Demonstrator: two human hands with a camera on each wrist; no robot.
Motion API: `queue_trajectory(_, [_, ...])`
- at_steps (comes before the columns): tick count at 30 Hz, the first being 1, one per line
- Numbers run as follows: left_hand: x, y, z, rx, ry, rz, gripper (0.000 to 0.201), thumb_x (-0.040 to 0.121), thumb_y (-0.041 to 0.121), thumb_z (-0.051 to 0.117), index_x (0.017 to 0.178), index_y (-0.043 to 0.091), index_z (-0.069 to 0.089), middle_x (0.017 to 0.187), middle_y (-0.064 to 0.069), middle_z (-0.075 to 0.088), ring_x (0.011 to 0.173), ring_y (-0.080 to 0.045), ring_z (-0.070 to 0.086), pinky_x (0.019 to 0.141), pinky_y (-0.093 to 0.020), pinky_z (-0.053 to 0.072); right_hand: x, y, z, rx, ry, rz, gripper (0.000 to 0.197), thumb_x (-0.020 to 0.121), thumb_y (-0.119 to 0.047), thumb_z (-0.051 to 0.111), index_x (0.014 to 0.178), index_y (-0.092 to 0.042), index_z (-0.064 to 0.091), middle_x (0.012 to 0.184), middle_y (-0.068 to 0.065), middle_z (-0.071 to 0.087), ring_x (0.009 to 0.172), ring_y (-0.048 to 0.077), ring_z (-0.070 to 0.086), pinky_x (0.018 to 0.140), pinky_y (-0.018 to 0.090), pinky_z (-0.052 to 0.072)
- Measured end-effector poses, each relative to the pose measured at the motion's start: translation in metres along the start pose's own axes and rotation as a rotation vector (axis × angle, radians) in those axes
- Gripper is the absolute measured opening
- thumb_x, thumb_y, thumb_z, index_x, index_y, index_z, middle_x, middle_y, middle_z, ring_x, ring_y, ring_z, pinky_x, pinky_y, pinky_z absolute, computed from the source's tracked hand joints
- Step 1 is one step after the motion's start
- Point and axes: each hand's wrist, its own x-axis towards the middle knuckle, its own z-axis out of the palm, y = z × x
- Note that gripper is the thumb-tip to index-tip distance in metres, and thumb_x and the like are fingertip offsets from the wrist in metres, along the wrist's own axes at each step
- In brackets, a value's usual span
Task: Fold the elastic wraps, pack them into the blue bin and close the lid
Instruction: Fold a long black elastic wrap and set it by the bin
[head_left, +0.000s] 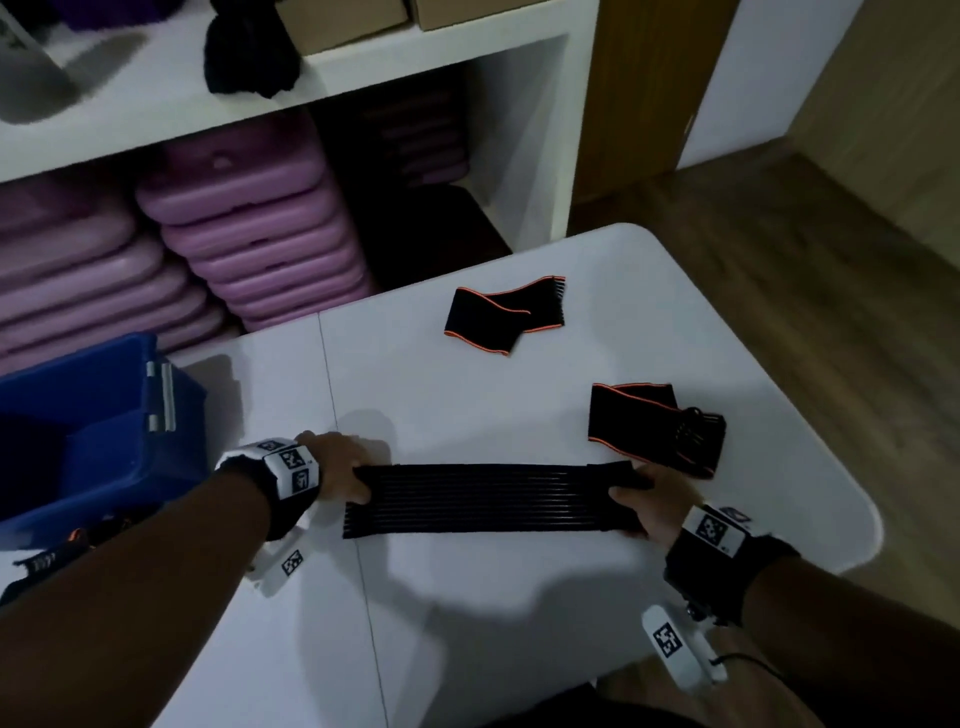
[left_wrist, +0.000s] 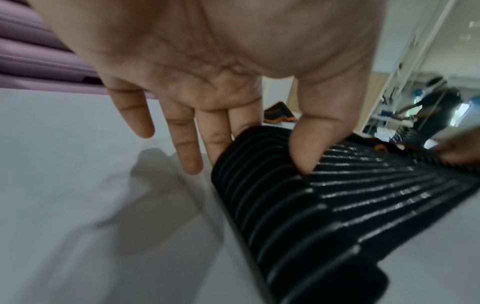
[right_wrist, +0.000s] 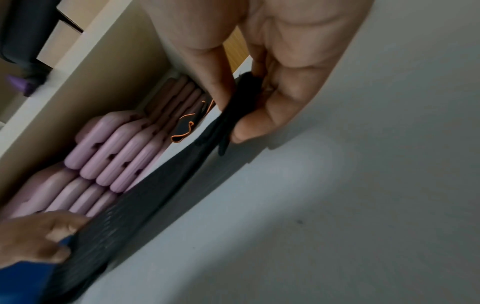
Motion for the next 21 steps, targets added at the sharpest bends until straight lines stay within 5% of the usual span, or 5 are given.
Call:
queue_trajectory(6, [0.019,-0.009,-0.039,-0.021,0.077,0.070,0.024,0.085,0.057,0.059,0.092,0.034,0.061,0.108,0.009,0.061,0.104,-0.015,0.057,0.094,-0.030,0.036,-0.006,0.020,-0.003,0.098,0.070,0.043,0.027,0.089,-0.003,0.065,0.110,-0.009,0.049,0.098,0.014,0.056,0.069,0.033,0.065,0.039,0.027,0.050])
queue_trajectory(8, [0.024,-0.013,-0.048,-0.019,0.120,0.057,0.032,0.087,0.058,0.058,0.101,0.030,0.062,0.115,0.008,0.060,0.108,-0.017,0.056,0.098,-0.031,0.038,-0.010,0.019,-0.004,0.150,0.044,0.072,0.026,0.088,-0.002,0.063,0.108,-0.013,0.052,0.100,0.017,0.058,0.072,0.036,0.067,0.043,0.028,0.051])
queue_trajectory(13, [0.034,-0.038,-0.062,-0.024,0.228,-0.003,0.028,0.077,0.059,0.068,0.083,0.033,0.059,0.088,0.015,0.059,0.089,-0.012,0.057,0.081,-0.027,0.043,-0.010,0.024,-0.005,0.087,0.080,0.079,0.019,0.081,-0.006,0.064,0.097,-0.014,0.056,0.089,0.016,0.058,0.074,0.029,0.059,0.053,0.031,0.047])
queue_trajectory(17, [0.038,-0.057,-0.067,-0.005,0.279,-0.058,0.012,0.080,0.037,0.069,0.077,0.033,0.058,0.096,0.011,0.065,0.086,-0.011,0.055,0.083,-0.026,0.046,-0.014,0.023,-0.006,-0.040,0.038,0.048,0.023,0.069,-0.019,0.069,0.087,-0.017,0.055,0.075,0.010,0.055,0.067,0.026,0.053,0.059,0.032,0.040])
queue_trajectory(21, [0.033,-0.056,-0.059,-0.128,0.348,-0.036,0.013,0.083,0.027,0.067,0.075,0.031,0.057,0.100,0.004,0.069,0.087,-0.016,0.056,0.081,-0.025,0.045,-0.004,0.025,-0.006,0.005,-0.075,0.052,0.041,0.059,-0.018,0.066,0.098,-0.031,0.060,0.085,0.022,0.063,0.071,0.035,0.060,0.064,0.040,0.044])
